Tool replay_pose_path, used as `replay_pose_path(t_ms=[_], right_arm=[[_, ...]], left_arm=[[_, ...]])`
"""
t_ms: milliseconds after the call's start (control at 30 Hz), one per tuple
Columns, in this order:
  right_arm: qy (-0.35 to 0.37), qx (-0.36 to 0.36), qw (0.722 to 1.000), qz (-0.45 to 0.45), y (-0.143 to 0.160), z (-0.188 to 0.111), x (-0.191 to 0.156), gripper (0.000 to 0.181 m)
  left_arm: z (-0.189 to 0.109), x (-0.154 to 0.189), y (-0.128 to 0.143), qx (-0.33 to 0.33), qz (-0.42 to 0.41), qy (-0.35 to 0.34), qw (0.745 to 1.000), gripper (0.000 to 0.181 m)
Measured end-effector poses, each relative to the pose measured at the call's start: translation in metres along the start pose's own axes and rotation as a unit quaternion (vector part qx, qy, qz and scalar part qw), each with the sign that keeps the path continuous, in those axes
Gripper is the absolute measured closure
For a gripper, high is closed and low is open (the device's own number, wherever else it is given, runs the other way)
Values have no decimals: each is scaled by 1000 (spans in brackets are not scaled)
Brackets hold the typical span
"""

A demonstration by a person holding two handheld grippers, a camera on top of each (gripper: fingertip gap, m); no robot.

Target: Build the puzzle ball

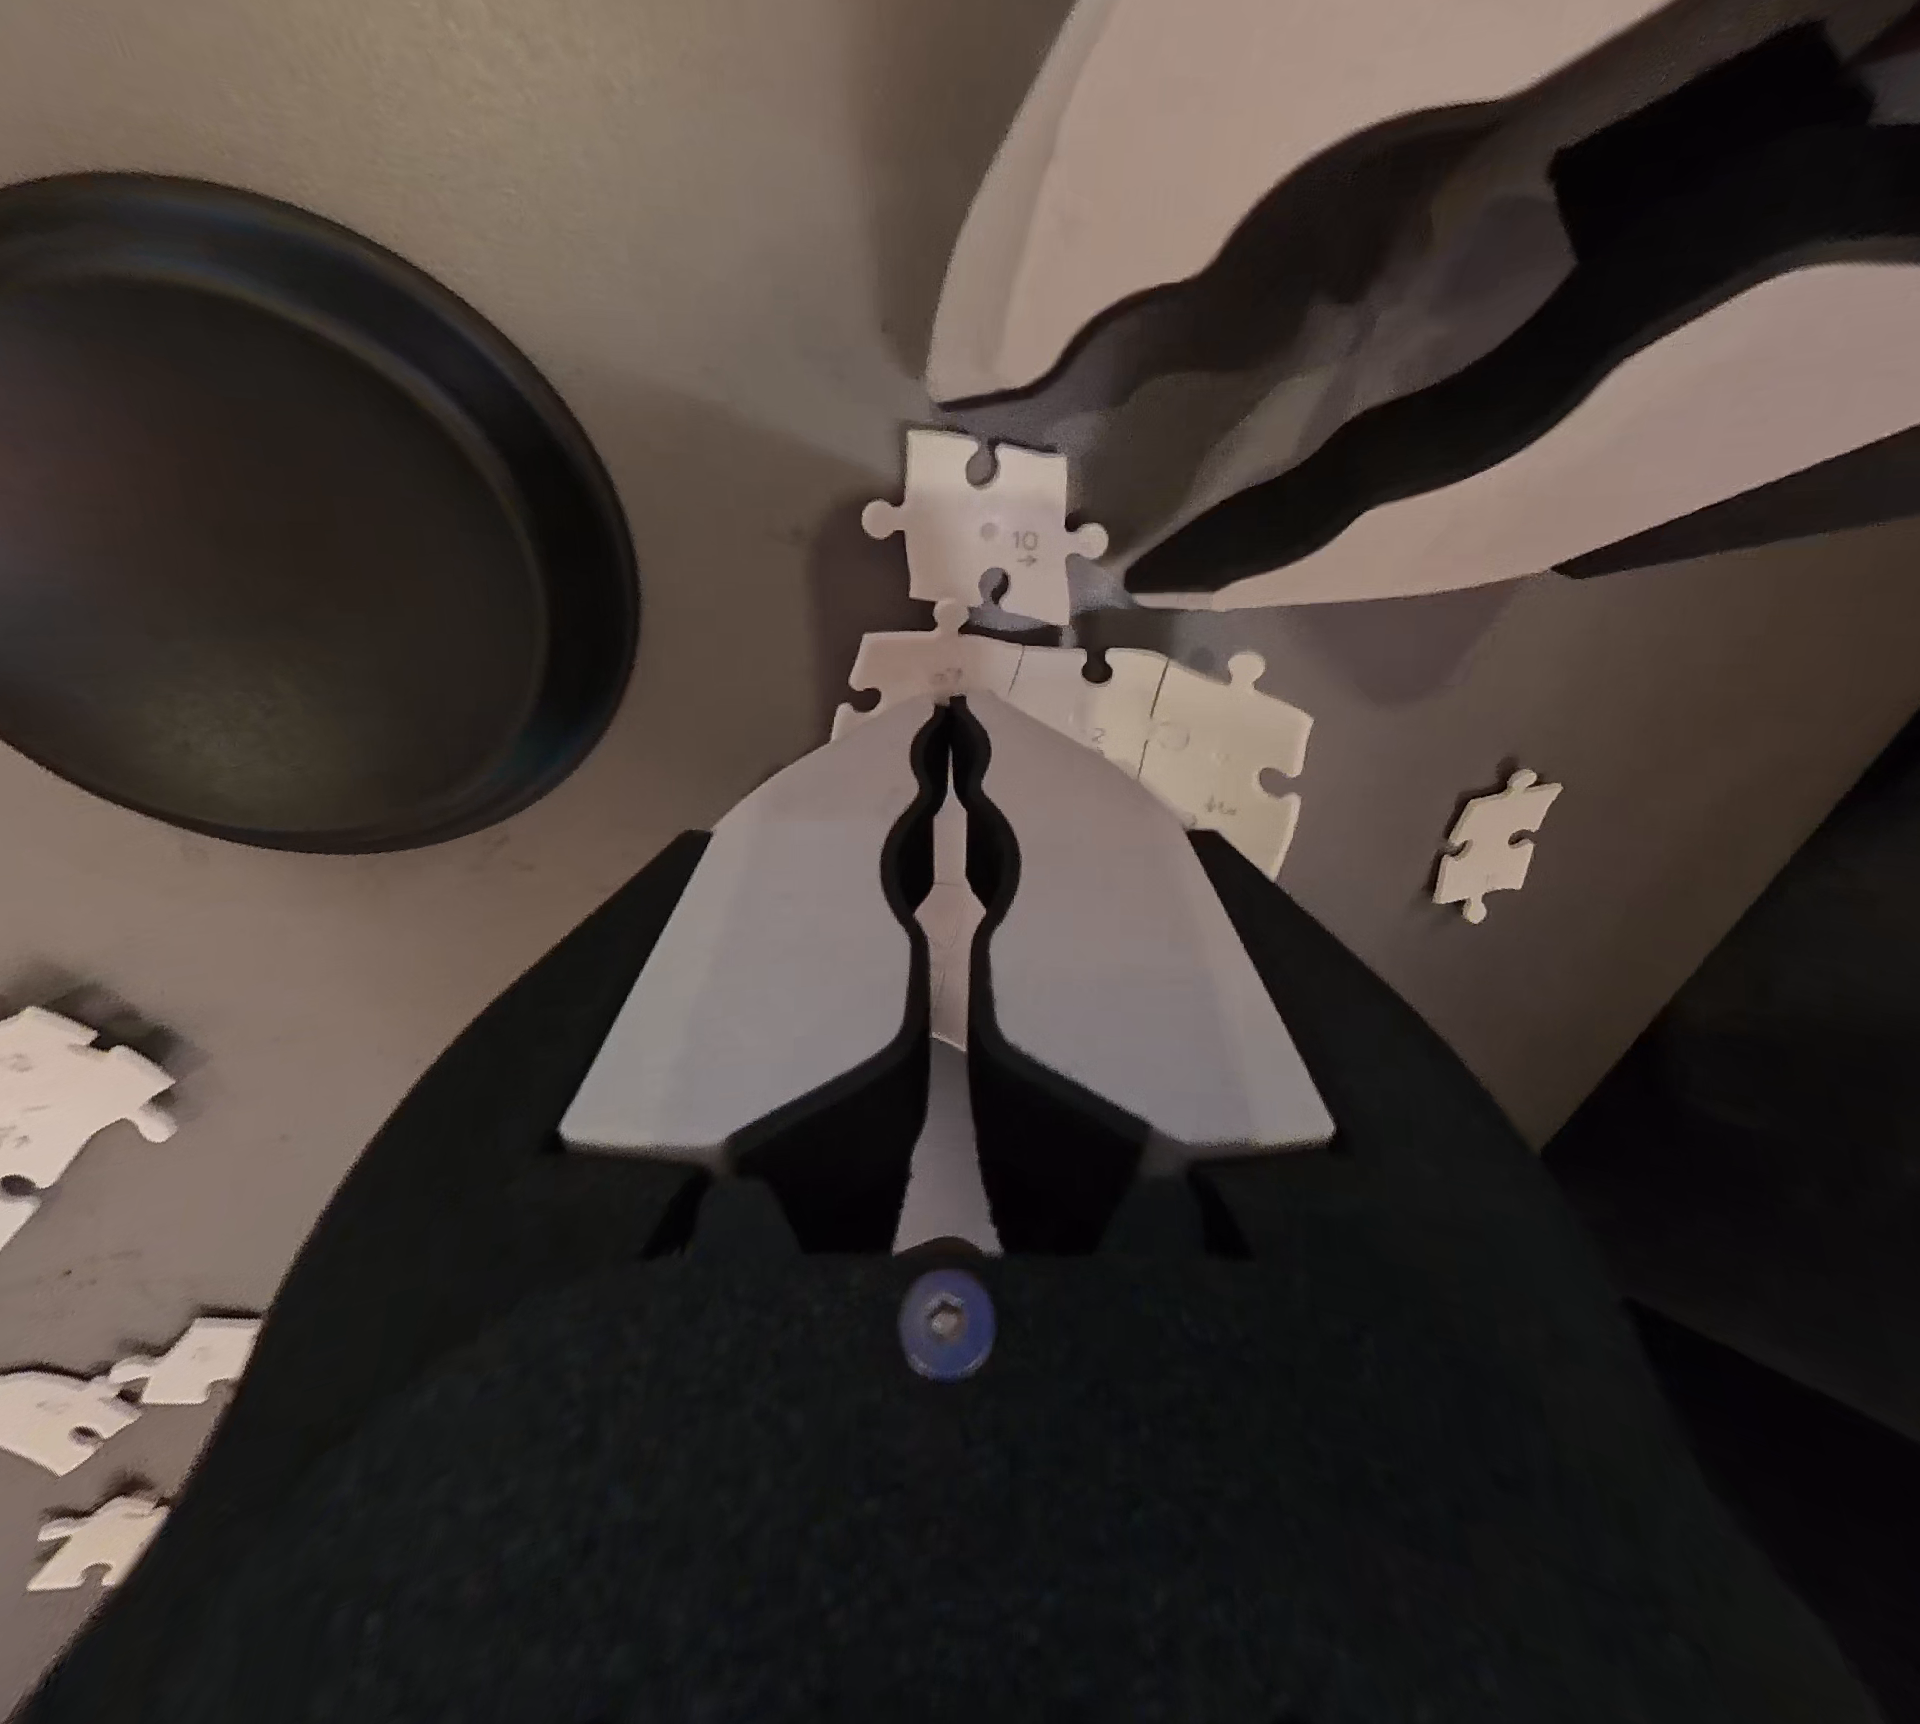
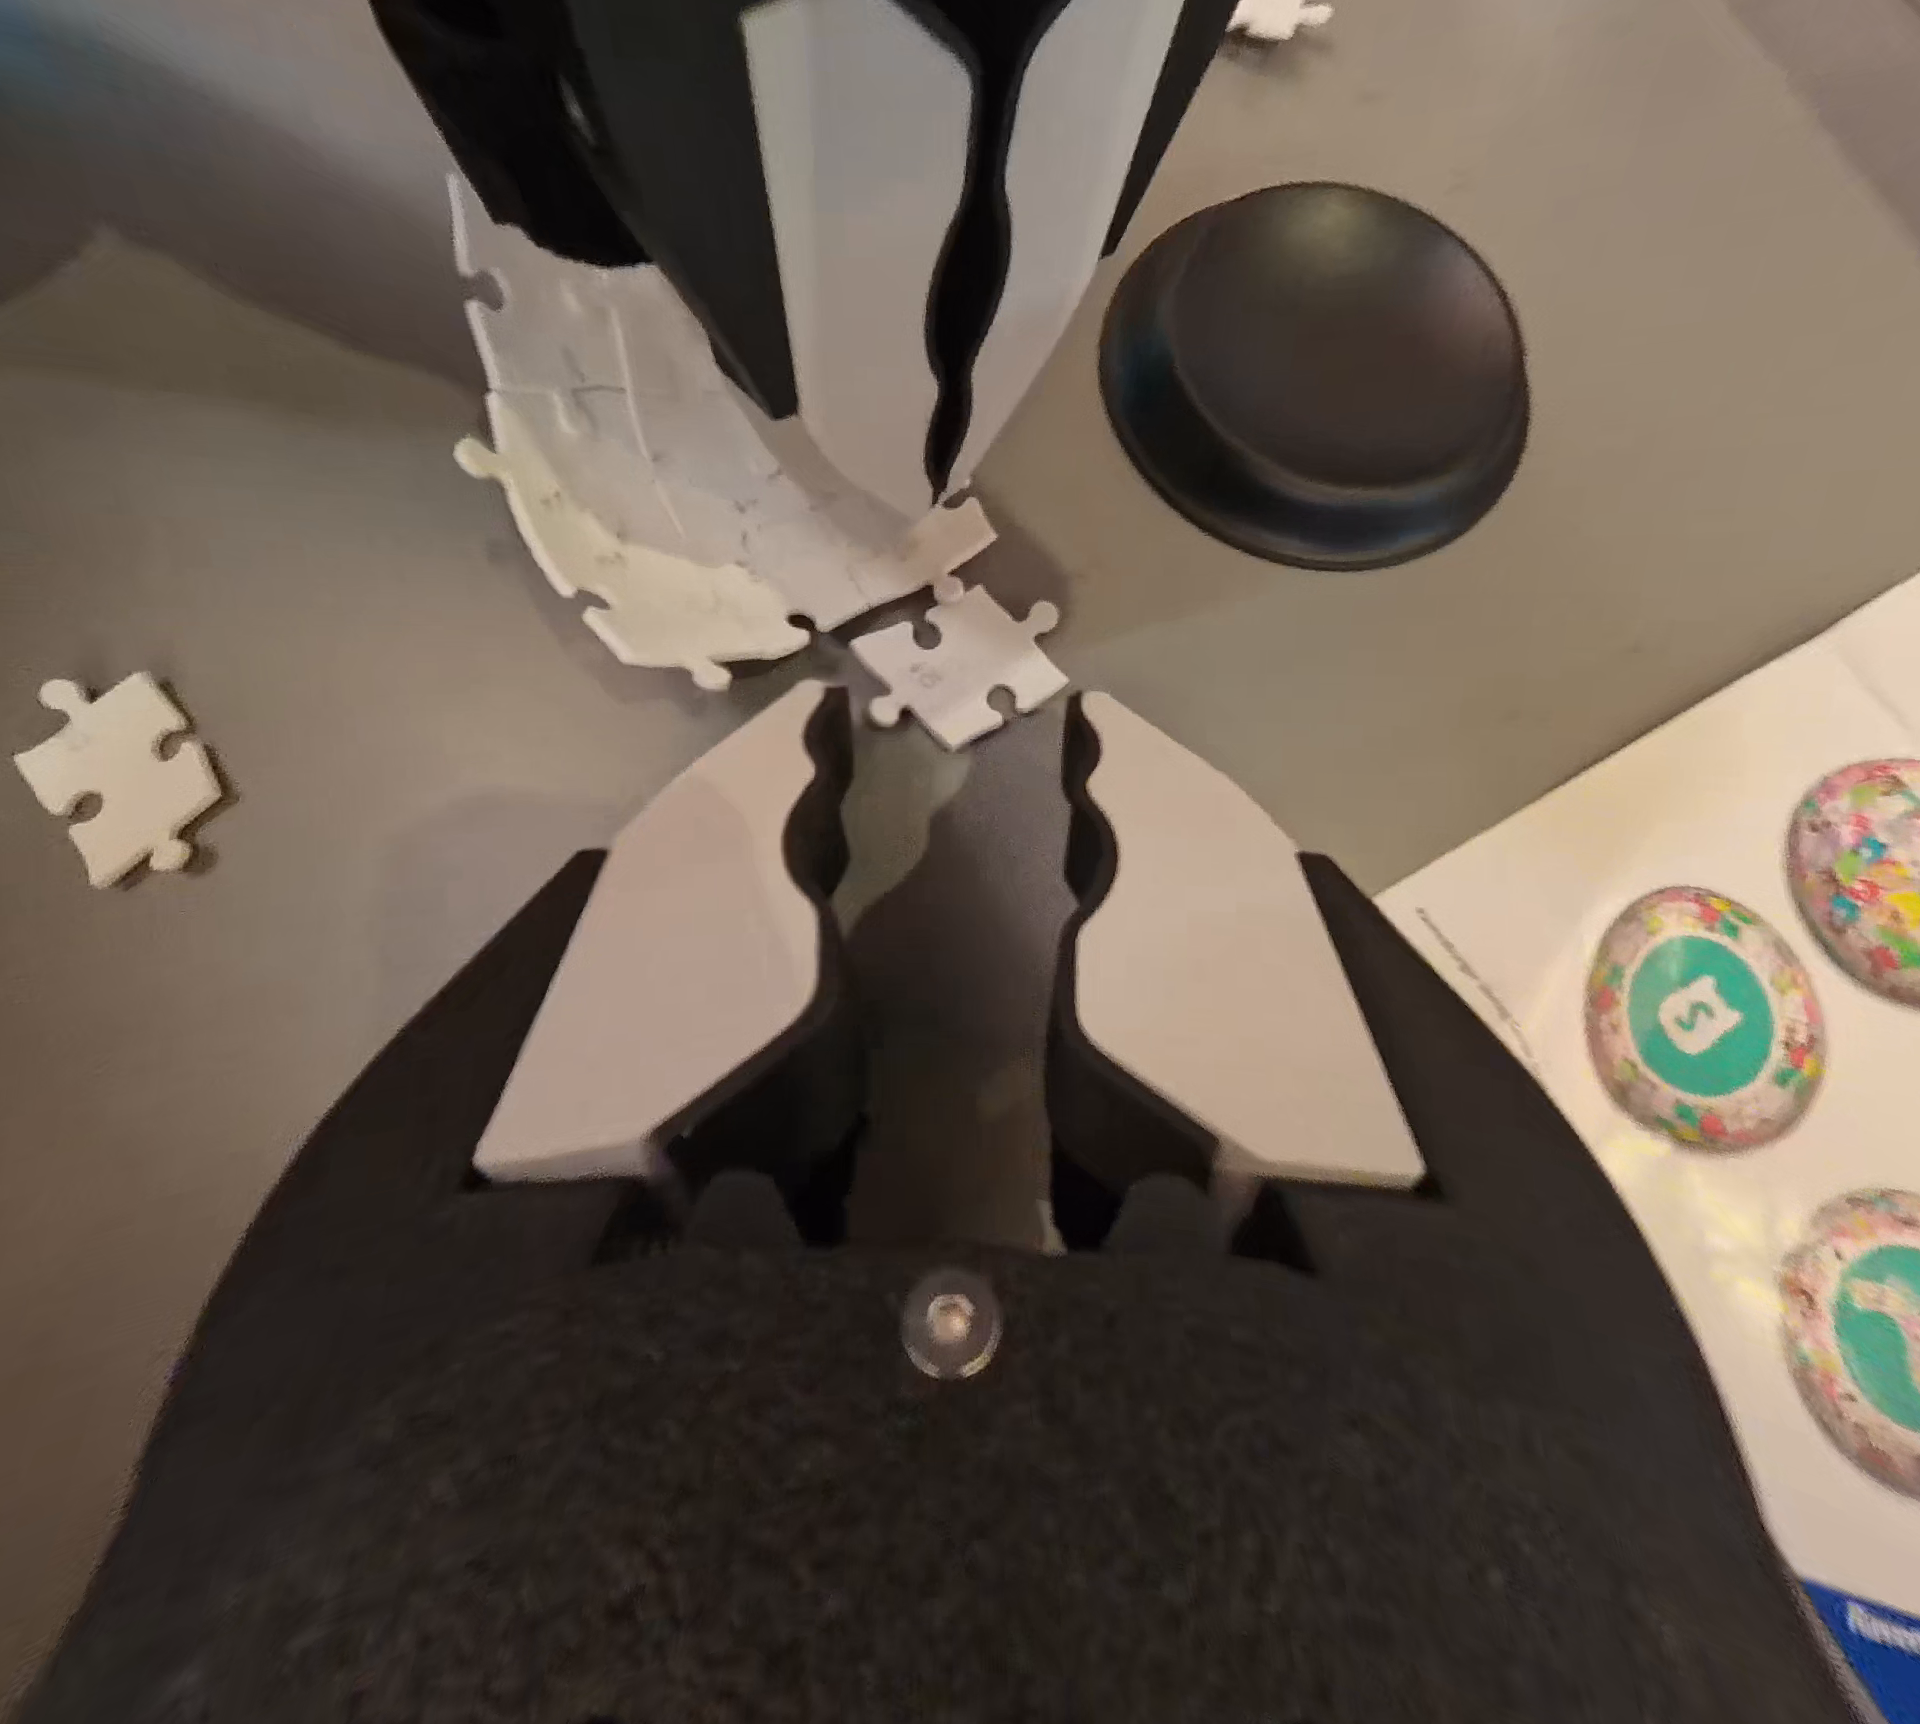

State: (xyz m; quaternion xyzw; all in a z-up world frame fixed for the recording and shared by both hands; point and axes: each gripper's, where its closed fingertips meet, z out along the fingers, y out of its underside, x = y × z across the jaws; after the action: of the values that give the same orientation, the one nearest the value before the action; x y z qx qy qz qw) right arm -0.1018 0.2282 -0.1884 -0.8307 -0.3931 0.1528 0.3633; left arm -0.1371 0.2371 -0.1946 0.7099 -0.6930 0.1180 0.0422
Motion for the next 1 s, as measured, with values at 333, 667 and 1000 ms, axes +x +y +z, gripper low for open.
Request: replay_pose_path(t_ms=[333,667,1000], right_arm=[[-18,-21,999,-26,-2,12,-3,145],[14,3,1000,-11,-4,1,7,180],[-41,-21,998,-41,-3,13,-12,125]], left_arm=[[0,2,5,-9,13,5,1000,181],[0,3,4,-22,19,14,999,181],[0,3,4,-26,17,18,999,181]])
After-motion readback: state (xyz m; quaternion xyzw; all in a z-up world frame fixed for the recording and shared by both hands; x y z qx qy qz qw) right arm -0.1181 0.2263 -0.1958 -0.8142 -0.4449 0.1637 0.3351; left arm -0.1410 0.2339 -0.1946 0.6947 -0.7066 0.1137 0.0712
